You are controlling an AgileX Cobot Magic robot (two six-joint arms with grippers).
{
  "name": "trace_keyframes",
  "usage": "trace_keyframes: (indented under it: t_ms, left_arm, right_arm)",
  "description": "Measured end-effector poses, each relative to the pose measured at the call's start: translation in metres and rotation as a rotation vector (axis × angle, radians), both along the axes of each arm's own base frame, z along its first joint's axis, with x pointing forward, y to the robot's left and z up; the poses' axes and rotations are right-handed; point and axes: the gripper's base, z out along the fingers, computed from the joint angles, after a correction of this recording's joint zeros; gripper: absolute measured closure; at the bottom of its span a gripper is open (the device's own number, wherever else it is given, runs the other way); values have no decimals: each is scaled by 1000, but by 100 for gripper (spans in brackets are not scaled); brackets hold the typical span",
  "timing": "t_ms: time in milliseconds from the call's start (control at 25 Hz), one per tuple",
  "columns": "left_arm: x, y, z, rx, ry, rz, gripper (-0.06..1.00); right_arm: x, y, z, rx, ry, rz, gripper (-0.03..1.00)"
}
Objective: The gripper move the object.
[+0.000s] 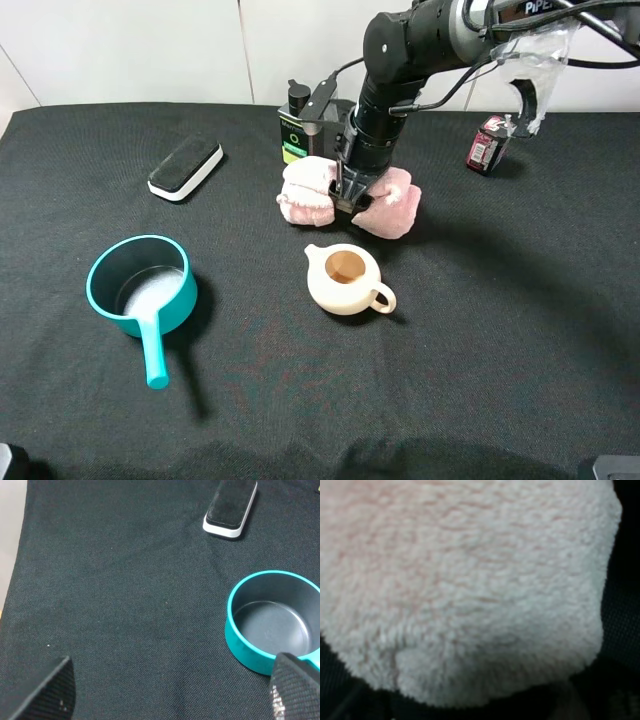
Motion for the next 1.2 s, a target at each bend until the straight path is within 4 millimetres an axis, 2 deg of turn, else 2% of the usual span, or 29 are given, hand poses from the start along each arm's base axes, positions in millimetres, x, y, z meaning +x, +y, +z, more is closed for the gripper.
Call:
trace_keyframes:
  t_ms: [160, 760, 1200]
  left_arm:
    - [0, 0, 0, 0, 0, 0, 13]
    - [0, 0, 0, 0, 0, 0, 13]
    - [0, 0, 0, 0, -1, 0, 13]
  right_arm:
    - [1, 0, 0, -4, -11, 5, 28]
    - [0, -1, 1, -10, -9, 9, 27]
    - [-6, -6, 43, -2, -33, -3, 27]
